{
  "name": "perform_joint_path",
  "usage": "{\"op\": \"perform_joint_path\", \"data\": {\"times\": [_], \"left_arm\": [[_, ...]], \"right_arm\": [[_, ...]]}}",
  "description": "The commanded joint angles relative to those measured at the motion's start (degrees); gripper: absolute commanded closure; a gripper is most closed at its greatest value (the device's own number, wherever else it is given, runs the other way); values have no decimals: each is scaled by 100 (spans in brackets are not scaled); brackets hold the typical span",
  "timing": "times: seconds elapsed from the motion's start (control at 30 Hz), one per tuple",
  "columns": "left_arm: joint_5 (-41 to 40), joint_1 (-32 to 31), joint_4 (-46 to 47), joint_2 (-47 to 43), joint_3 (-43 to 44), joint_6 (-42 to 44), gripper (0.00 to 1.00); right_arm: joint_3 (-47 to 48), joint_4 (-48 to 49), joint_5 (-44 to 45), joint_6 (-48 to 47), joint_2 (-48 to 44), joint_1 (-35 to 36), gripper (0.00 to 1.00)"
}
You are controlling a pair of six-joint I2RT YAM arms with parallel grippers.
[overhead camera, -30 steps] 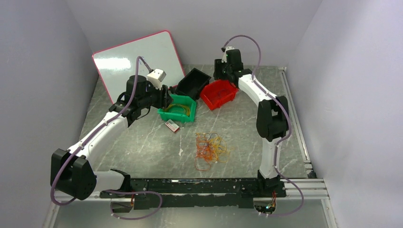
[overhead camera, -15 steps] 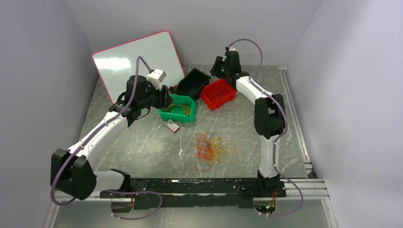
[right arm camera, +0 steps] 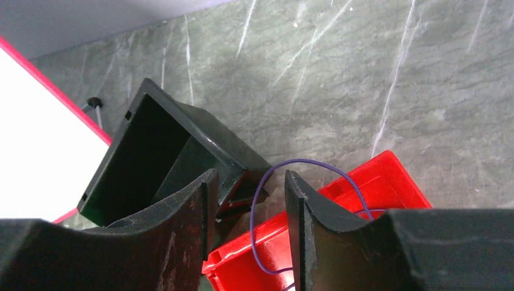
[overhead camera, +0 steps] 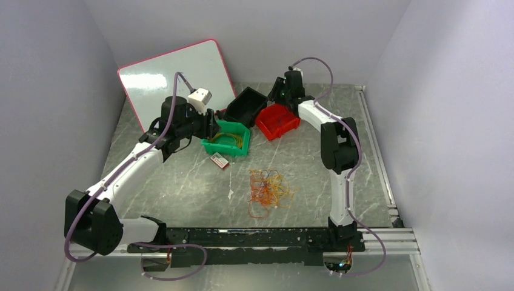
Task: Untangle the cables
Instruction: Place the cable in the bin.
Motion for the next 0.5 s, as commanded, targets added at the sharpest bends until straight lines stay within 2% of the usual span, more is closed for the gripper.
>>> {"op": "perform_joint_path", "data": {"times": [0.0,0.23,0.47], "left_arm": [[90,60,-55,-17,218,79,50],[112,58,-55,0,218,83,50],[69,58,-71,-9,227,101,50]], "right_arm": [[58,104,91,116,184,15,53],[206,158,69,142,364,7,60],[302,216,82,23,385,1,90]]}}
